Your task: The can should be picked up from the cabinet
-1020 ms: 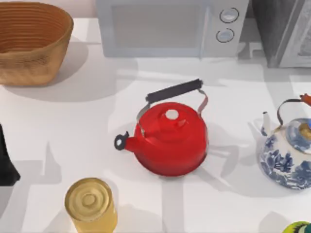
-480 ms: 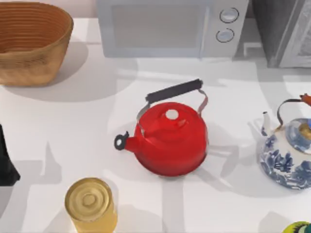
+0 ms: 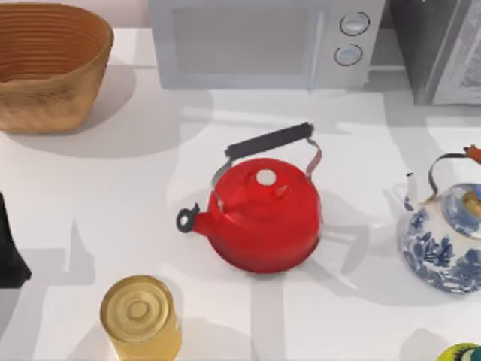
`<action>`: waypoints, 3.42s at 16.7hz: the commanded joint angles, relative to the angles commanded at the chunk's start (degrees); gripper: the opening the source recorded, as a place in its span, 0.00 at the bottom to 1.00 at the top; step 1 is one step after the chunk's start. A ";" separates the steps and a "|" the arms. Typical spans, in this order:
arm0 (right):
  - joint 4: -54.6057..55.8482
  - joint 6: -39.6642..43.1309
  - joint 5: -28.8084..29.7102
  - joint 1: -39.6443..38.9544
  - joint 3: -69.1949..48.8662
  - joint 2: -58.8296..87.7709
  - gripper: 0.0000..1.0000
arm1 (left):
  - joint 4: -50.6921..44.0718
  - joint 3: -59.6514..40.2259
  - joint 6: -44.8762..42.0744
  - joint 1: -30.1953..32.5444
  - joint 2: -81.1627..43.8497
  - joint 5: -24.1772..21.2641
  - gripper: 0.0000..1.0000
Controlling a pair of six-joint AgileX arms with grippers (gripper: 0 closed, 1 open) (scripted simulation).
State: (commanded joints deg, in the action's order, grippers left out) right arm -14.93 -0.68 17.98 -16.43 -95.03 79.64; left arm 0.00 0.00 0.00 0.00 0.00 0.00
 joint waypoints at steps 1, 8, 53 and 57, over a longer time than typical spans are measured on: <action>0.00 0.00 -0.05 0.03 -0.17 0.19 1.00 | 0.00 0.00 0.00 0.00 0.00 0.00 1.00; 0.85 -0.01 -2.44 2.49 -9.37 10.36 1.00 | 0.00 0.00 0.00 0.00 0.00 0.00 1.00; -21.82 -0.02 12.74 -12.98 -11.14 -10.47 0.00 | 0.00 0.00 0.00 0.00 0.00 0.00 1.00; -20.01 0.07 10.87 -11.54 -5.16 -14.06 0.00 | 0.00 0.00 0.00 0.00 0.00 0.00 1.00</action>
State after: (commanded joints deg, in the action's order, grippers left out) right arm -34.95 -0.61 28.84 -27.97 -100.19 65.58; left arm 0.00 0.00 0.00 0.00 0.00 0.00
